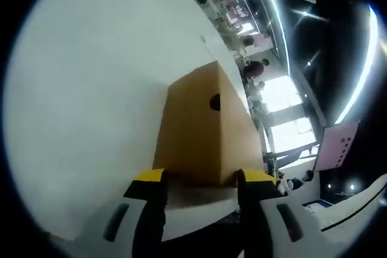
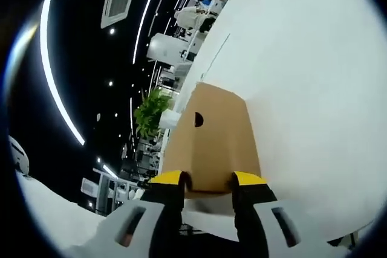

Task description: Operate the shoe box by opening the lid, removing the specified soft item, and placing it in the target area until the item is outside and the box remains undamaged.

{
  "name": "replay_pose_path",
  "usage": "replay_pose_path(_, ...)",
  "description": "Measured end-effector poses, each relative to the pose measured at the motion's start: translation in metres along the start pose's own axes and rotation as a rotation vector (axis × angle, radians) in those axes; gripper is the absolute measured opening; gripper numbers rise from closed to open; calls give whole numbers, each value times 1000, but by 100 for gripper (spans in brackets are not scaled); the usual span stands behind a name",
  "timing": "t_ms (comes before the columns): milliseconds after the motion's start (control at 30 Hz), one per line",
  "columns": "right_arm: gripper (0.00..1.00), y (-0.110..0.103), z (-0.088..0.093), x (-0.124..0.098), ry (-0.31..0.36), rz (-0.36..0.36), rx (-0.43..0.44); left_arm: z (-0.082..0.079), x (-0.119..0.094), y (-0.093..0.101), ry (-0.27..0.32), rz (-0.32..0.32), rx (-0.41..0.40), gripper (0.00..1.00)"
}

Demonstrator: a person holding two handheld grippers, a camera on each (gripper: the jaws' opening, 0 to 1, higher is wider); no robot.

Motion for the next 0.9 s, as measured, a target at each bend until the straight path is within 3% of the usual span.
replay_pose_path(300, 31, -4, 1, -2, 6, -15, -24, -2, -1, 1, 22, 11, -41, 44)
replay_pose_path(367, 27, -9, -1, -5, 2, -30, -12, -5, -2, 4, 24, 9, -15, 42)
replay_pose_path(733, 26, -10, 0, -3, -16, -22, 8, -7, -4, 7, 6, -8, -9, 36)
replay_pose_path(900, 26, -9, 0, -5, -24, -12, 10, -9, -5, 6, 27, -23, 16, 34)
Point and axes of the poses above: the point that each gripper's makers call its tool centre point, and the gripper's own axes: x roughly forward along the fingers, y roughly to its right, z roughly out of its underside, the point moved 1 cm from there along -x, roughly backward along the fingers, and after that the axes turned 11 degrees about x, right-handed, at the moved point
